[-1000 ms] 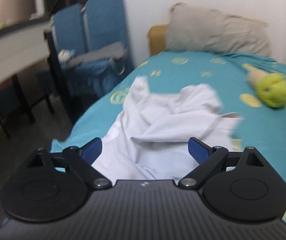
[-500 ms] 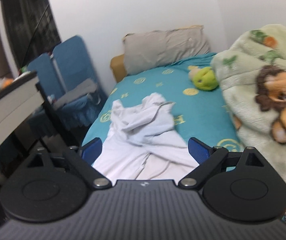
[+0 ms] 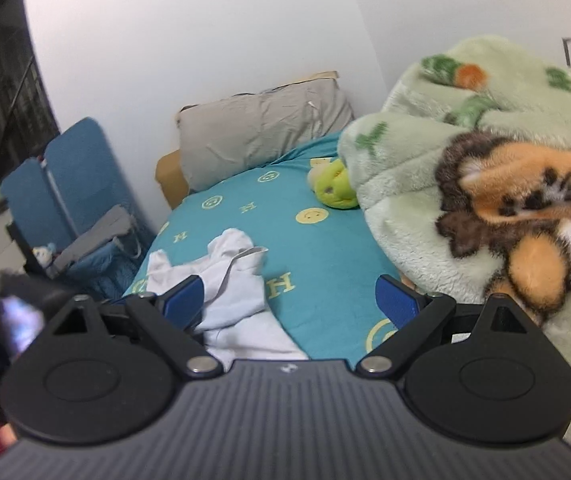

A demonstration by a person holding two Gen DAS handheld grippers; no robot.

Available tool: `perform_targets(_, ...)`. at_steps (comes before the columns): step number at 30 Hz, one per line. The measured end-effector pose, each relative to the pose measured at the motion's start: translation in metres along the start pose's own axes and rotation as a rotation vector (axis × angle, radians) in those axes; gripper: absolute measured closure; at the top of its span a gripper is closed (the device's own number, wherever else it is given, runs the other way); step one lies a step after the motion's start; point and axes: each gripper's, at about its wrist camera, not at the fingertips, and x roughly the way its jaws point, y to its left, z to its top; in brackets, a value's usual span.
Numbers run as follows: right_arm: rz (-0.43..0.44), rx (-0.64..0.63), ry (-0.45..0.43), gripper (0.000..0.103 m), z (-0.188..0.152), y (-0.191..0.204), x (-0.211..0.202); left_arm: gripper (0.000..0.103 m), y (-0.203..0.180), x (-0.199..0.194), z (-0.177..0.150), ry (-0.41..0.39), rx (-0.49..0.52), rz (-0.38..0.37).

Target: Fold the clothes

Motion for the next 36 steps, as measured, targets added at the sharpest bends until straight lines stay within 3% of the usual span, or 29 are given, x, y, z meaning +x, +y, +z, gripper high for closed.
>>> perform_targets(4,-0.016,0.034,0.014,0.009,-0.002,-0.009,0.018,0.03,-0.01,0.066,0.016,0.033,0.015,-0.037)
perform_targets(6,-0.023,0.046,0.026,0.009,-0.003,-0.013,0.027,0.051,-0.007,0.092,0.018,0.094,-0.005,-0.046)
perform_targets(8,-0.031,0.058,0.038,0.009,-0.005,-0.017,0.035,0.095,0.002,0.098,0.019,0.1,-0.058,-0.06)
perform_targets(11,-0.039,0.1,0.06,0.009,-0.008,-0.022,0.041,0.096,0.028,0.077,0.022,-0.03,-0.198,-0.059)
perform_targets(14,-0.033,0.121,0.055,0.009,-0.009,-0.019,0.039,0.097,0.073,0.058,0.025,-0.057,-0.432,-0.101)
perform_targets(17,-0.027,0.096,0.044,0.009,-0.011,-0.009,0.036,0.099,0.115,0.058,0.028,-0.063,-0.614,-0.033)
perform_targets(20,-0.022,0.069,0.045,0.009,-0.013,-0.002,0.036,0.099,0.151,0.079,0.026,0.0,-0.749,0.1)
perform_targets(22,-0.021,0.059,0.046,0.009,-0.013,-0.001,0.036,0.099,0.166,0.099,0.016,0.077,-0.757,0.223)
perform_targets(24,-0.023,0.046,0.05,0.009,-0.013,0.0,0.038,0.097,0.176,0.125,0.0,0.212,-0.722,0.259)
perform_targets(25,-0.021,0.04,0.053,0.009,-0.013,0.0,0.039,0.097,0.178,0.124,-0.005,0.228,-0.724,0.245)
perform_targets(27,-0.02,0.039,0.055,0.009,-0.012,-0.001,0.04,0.085,0.181,0.117,-0.015,0.24,-0.738,0.204)
perform_targets(29,-0.005,0.046,0.056,0.009,-0.01,-0.003,0.041,0.051,0.183,0.11,-0.025,0.252,-0.751,0.163)
perform_targets(32,0.012,0.032,0.041,0.009,-0.007,-0.002,0.04,0.045,0.175,0.079,-0.023,0.259,-0.674,0.13)
perform_targets(36,0.047,0.011,0.025,0.009,0.001,-0.003,0.035,0.036,0.15,0.005,-0.028,0.261,-0.633,0.053)
